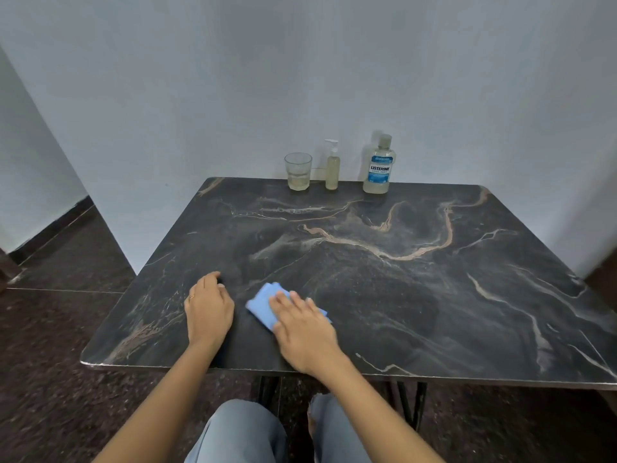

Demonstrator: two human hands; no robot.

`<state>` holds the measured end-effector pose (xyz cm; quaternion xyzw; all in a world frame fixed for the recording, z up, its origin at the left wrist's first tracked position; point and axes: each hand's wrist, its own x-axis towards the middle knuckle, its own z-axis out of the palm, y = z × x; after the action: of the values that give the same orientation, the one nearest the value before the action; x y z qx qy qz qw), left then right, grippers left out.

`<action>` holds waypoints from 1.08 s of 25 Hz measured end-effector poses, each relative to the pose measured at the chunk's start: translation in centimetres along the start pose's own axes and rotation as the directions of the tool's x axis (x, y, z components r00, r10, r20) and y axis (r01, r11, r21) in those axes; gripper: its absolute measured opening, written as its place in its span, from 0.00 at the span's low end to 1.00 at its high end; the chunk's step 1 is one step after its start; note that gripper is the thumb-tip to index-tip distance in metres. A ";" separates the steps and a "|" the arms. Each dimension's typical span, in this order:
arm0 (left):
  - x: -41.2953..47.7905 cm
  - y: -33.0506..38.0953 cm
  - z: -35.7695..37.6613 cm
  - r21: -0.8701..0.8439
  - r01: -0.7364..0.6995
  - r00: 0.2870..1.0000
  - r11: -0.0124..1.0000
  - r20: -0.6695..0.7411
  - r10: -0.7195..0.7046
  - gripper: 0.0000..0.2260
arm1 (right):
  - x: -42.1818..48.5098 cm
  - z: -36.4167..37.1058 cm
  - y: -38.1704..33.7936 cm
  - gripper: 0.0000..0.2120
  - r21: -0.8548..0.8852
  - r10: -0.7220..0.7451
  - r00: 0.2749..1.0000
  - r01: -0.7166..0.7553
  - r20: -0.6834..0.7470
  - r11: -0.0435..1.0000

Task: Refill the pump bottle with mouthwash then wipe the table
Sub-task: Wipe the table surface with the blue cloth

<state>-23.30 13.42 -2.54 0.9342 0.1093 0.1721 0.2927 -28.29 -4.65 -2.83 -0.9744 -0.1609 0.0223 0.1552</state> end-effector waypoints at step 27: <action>3.8 -7.0 -4.0 -0.085 0.024 0.994 0.996 -0.103 -0.033 0.14 | 6.7 -1.1 -1.5 0.24 -0.021 -0.440 0.861 0.460 0.255 0.888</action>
<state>-22.11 22.27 -2.59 0.9092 0.1303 0.2208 0.3280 -22.28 -1.47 -1.23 -0.9053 -0.4023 0.0980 0.0954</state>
